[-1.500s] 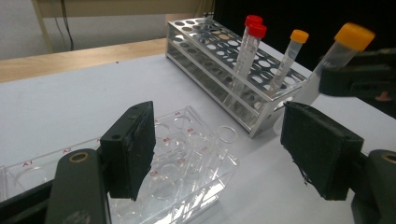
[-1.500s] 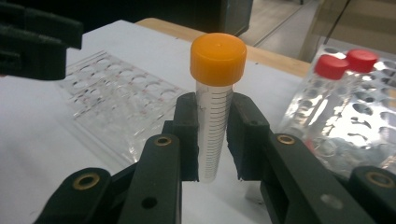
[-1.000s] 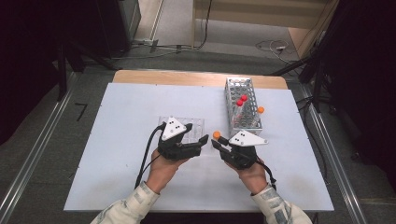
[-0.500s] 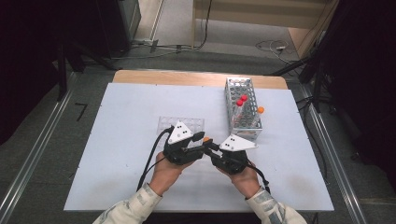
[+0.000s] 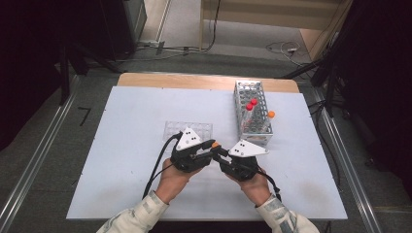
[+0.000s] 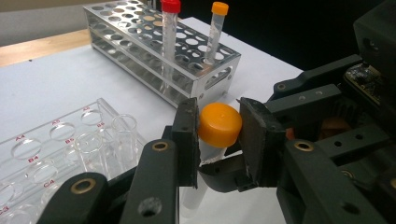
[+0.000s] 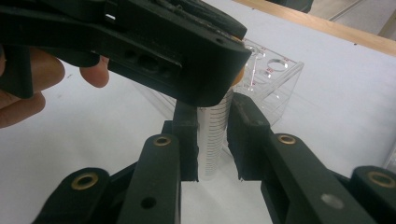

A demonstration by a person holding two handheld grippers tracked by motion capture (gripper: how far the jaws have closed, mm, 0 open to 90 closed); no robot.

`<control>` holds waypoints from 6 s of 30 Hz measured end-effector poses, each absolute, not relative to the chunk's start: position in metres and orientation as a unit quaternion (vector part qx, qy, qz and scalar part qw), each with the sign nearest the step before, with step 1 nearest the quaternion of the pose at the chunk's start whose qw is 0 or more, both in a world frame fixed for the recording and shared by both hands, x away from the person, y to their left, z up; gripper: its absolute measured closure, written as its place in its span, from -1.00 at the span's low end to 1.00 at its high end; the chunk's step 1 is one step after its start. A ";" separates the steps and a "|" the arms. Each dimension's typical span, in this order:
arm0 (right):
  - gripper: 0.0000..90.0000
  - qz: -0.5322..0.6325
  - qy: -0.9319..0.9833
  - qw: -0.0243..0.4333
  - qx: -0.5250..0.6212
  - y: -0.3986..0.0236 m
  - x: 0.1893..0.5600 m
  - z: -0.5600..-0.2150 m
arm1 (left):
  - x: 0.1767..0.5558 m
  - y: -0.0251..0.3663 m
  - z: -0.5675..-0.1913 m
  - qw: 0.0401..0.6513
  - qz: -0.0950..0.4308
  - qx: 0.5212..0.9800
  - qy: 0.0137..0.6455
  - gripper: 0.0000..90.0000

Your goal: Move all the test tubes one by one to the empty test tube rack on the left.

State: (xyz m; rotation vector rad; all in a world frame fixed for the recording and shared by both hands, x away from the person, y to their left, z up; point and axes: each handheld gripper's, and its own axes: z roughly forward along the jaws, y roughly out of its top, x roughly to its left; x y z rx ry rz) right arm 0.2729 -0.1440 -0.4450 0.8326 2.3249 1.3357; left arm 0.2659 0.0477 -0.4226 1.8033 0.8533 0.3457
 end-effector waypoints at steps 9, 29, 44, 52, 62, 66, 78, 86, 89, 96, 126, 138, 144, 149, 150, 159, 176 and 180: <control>0.10 0.475 0.817 0.162 0.285 -0.146 0.273 -0.444 | 0.267 0.057 -0.417 0.536 0.145 0.748 0.365 0.55; -0.09 0.473 0.813 0.160 0.297 -0.165 0.273 -0.443 | 0.274 0.097 -0.391 0.542 0.182 0.716 0.401 0.55; -0.09 0.470 0.807 0.170 0.314 -0.175 0.278 -0.442 | 0.282 0.109 -0.381 0.546 0.235 0.690 0.413 0.55; -0.09 0.471 0.805 0.172 0.317 -0.177 0.280 -0.442 | 0.286 0.103 -0.389 0.538 0.236 0.696 0.413 0.55; -0.09 0.469 0.806 0.171 0.318 -0.176 0.280 -0.443 | 0.290 0.098 -0.409 0.515 0.241 0.707 0.420 0.55; -0.09 0.467 0.808 0.173 0.316 -0.176 0.280 -0.443 | 0.291 0.095 -0.419 0.505 0.237 0.713 0.425 0.55; -0.09 0.465 0.808 0.174 0.318 -0.177 0.281 -0.444 | 0.293 0.094 -0.431 0.494 0.224 0.718 0.437 0.49; -0.09 0.461 0.804 0.188 0.325 -0.181 0.284 -0.444 | 0.293 0.096 -0.429 0.503 0.219 0.711 0.439 0.36; -0.10 0.465 0.793 0.200 0.339 -0.188 0.288 -0.441 | 0.292 0.097 -0.428 0.508 0.221 0.703 0.445 0.20; -0.17 0.456 0.760 0.248 0.391 -0.217 0.303 -0.430 | 0.293 0.099 -0.428 0.505 0.233 0.694 0.457 -0.09; 0.24 0.408 0.702 0.303 0.499 -0.260 0.372 -0.450 | 0.291 0.095 -0.427 0.508 0.232 0.696 0.452 -0.09; 0.58 0.414 0.699 0.300 0.500 -0.260 0.374 -0.453 | 0.291 0.095 -0.428 0.506 0.231 0.698 0.451 -0.09; 0.58 0.428 0.689 0.313 0.495 -0.260 0.369 -0.441 | 0.291 0.095 -0.428 0.507 0.229 0.697 0.452 -0.10; 0.58 0.442 0.678 0.325 0.489 -0.264 0.363 -0.427 | 0.291 0.094 -0.428 0.506 0.228 0.698 0.453 -0.18; 0.58 0.443 0.677 0.329 0.488 -0.264 0.362 -0.425 | 0.291 0.094 -0.428 0.505 0.228 0.698 0.454 -0.20; 0.58 0.458 0.672 0.340 0.472 -0.265 0.350 -0.408 | 0.291 0.094 -0.427 0.502 0.229 0.696 0.459 -0.33; 0.58 0.480 0.701 0.296 0.437 -0.247 0.332 -0.403 | 0.290 0.094 -0.425 0.506 0.224 0.693 0.462 -0.40; 0.58 0.481 0.714 0.285 0.421 -0.236 0.327 -0.404 | 0.290 0.094 -0.425 0.508 0.223 0.692 0.462 -0.40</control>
